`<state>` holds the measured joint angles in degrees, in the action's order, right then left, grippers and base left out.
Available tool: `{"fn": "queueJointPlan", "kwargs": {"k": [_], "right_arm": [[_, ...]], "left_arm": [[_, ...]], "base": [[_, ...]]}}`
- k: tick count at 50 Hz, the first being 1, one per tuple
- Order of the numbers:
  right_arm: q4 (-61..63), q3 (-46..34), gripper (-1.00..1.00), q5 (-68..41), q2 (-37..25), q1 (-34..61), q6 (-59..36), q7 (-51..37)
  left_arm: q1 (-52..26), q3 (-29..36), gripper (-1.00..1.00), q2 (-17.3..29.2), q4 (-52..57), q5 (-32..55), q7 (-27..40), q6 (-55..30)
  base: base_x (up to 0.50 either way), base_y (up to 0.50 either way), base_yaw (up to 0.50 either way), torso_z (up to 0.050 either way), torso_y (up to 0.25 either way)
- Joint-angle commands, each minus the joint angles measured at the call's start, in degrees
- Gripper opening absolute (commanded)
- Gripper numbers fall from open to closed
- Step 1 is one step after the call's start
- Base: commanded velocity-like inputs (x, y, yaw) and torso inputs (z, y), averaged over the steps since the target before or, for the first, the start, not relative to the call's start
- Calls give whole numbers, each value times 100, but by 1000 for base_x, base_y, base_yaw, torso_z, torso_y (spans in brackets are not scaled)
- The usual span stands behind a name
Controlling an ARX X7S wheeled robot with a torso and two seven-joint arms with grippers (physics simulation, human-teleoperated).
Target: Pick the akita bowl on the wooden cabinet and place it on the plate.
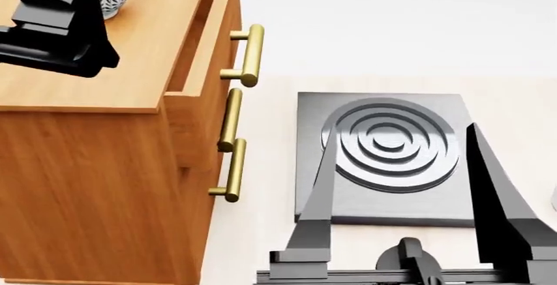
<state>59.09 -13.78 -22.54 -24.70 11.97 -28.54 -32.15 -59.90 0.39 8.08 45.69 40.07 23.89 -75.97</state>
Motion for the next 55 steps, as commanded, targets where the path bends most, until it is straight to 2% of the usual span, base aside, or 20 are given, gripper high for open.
{"fn": "queueJointPlan", "kwargs": {"k": [1,15,30,38,40,47,52,55], "right_arm": [[4,-76,100,-50,-122,31,87,-171],[-30,-125,100,-118,-228,114,9,-405],[-66,-205,100,-195,-331,110,173,-470],[-116,-219,100,-267,-379,127,247,-492],[-119,-233,100,-259,-391,132,246,-506],[-116,-256,100,-293,-431,143,291,-537],[-127,-292,100,-303,-451,160,304,-554],[-83,-229,100,-384,-488,142,339,-579]], "left_arm": [[-398,-99,100,-105,155,366,155,-477],[-381,-51,100,-64,116,490,229,-394],[-1037,131,100,-153,-273,661,401,-655],[-1377,629,100,-14,-1569,233,17,22],[-1403,573,100,-52,-1864,205,-31,144],[-1811,1166,100,44,-3051,-312,-285,647],[-2088,1129,100,-102,-3649,-308,-478,892],[-2169,782,100,-298,-4132,-162,-628,1187]], "base": [[0,0,0,0,0],[136,0,0,0,0],[0,0,0,0,0],[0,0,0,0,0],[0,0,0,0,0],[0,0,0,0,0],[0,0,0,0,0],[0,0,0,0,0]]}}
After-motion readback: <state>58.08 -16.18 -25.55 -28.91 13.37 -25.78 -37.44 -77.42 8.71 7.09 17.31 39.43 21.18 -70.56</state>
